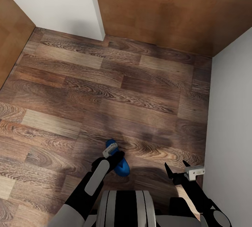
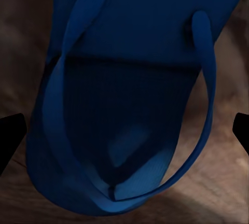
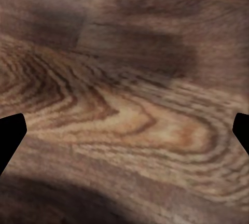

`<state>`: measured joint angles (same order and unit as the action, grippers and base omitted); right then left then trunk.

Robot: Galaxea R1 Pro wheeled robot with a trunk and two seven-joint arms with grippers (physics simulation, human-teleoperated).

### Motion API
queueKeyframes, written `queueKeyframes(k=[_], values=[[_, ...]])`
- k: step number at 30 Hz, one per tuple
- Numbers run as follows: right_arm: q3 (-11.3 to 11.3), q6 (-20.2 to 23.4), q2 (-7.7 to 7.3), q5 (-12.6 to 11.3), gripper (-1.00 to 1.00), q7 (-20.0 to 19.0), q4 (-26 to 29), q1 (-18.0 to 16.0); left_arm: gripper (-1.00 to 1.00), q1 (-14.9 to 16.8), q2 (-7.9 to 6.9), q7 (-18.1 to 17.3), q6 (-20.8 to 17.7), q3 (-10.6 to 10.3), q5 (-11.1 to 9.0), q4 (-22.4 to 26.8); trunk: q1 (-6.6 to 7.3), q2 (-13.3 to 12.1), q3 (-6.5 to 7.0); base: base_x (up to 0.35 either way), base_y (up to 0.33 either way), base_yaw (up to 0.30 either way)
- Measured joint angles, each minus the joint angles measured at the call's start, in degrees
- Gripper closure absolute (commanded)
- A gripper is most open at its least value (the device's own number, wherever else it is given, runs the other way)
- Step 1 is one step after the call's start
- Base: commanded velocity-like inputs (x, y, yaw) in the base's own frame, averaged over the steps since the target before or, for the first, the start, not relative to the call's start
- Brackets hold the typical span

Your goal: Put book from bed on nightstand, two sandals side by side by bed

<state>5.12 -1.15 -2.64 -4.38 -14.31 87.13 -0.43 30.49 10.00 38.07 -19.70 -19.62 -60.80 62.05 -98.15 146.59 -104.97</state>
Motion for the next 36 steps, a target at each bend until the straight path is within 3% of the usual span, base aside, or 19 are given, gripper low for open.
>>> queueKeyframes(k=[10, 36], values=[[0.0, 0.0, -0.01, 0.0, -1.0, 0.0, 0.0, 0.0, -1.0, 0.0, 0.0, -0.2, 0.0, -1.1, 0.1, -0.1, 0.0, 0.0, 0.0, 0.0, 0.0, 0.0], [0.0, 0.0, -0.07, 0.0, -1.0, 0.0, 0.0, 0.0, -1.0, 0.0, 0.0, -0.2, 0.4, -1.2, 0.1, -2.3, 0.0, 0.0, 0.0, 0.0, 0.0, 0.0]])
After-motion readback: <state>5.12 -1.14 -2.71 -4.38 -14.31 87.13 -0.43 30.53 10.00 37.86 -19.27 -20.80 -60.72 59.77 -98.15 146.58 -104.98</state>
